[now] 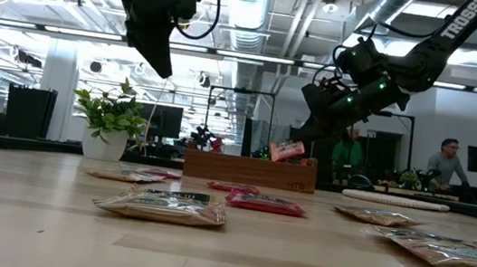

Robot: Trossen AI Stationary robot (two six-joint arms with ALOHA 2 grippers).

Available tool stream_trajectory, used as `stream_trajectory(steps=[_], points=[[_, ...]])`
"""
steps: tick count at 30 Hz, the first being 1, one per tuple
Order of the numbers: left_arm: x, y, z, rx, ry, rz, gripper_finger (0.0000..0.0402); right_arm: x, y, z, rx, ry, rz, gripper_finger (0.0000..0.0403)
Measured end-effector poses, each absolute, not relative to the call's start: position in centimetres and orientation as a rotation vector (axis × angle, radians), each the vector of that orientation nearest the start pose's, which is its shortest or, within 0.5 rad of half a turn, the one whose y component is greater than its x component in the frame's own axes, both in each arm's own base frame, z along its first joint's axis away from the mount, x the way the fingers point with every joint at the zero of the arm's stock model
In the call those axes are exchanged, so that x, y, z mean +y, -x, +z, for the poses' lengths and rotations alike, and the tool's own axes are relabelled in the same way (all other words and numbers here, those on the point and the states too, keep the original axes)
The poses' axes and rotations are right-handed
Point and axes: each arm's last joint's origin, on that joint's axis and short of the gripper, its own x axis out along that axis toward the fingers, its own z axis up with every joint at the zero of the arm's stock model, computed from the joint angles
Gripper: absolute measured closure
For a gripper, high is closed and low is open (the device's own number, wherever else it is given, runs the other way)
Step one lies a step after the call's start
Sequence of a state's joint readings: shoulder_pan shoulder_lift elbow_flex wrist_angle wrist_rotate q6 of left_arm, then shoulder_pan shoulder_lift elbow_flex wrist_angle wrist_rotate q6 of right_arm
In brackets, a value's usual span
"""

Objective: Pick & Place Tea
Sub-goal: Put the orange tea bag into the right section of the wooden organizer

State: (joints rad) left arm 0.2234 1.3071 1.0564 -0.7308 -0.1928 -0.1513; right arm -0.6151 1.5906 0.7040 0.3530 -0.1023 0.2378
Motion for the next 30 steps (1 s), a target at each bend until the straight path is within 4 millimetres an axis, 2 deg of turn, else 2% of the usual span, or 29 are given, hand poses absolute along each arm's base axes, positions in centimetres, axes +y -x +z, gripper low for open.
stream_trajectory(steps=[7,17,24,30], points=[[6.2,-24.9,27.4,0.962,0.152,0.457,0.0280,-17.8,-25.3,16.6,0.463,-0.371,-0.587,0.0403],[6.3,-25.0,27.5,0.942,0.159,0.462,0.0280,-17.5,-25.0,18.2,0.442,-0.243,-0.563,0.0403],[6.3,-25.1,27.5,0.927,0.175,0.468,0.0280,-16.5,-25.4,18.0,0.487,-0.220,-0.512,0.0403],[6.3,-25.3,27.6,0.910,0.177,0.467,0.0280,-16.2,-25.6,17.9,0.500,-0.194,-0.544,0.0403]])
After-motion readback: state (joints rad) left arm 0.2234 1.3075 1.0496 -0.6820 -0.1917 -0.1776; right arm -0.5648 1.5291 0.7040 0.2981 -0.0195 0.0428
